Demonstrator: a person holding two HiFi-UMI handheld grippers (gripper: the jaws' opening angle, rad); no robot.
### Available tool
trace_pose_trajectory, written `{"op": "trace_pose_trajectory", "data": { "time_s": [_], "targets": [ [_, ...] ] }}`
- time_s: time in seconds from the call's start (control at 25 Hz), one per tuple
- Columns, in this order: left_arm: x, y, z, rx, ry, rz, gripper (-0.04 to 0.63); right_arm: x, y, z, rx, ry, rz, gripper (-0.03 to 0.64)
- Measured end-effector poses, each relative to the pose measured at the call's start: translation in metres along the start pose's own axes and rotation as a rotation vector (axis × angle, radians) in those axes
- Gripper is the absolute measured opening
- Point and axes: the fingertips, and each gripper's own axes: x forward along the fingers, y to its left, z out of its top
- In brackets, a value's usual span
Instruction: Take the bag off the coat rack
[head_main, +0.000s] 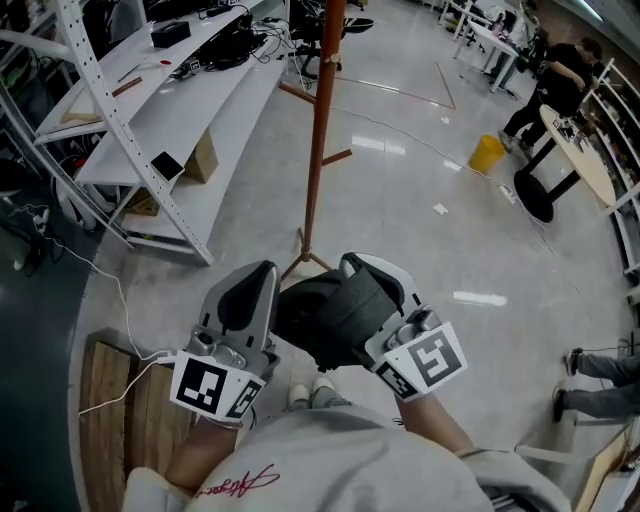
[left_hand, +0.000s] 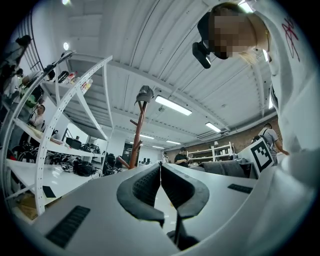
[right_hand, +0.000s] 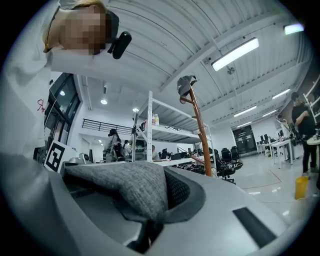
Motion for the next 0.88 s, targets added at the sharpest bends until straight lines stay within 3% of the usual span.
{"op": "trace_pose_trajectory", "data": {
  "time_s": [0.24, 0.88],
  "targets": [
    [-0.004, -0.013, 0.006, 0.012, -0.018, 0.001, 0.020, -0.008, 0.008, 0.007, -0.063, 0.012, 0.013, 0.017],
    [-0.008, -0.042, 0.014, 0.031, -0.037, -0.008, 0.020, -0.037, 0.007, 0.018, -0.068, -0.001, 0.010, 0.017]
  ]
}}
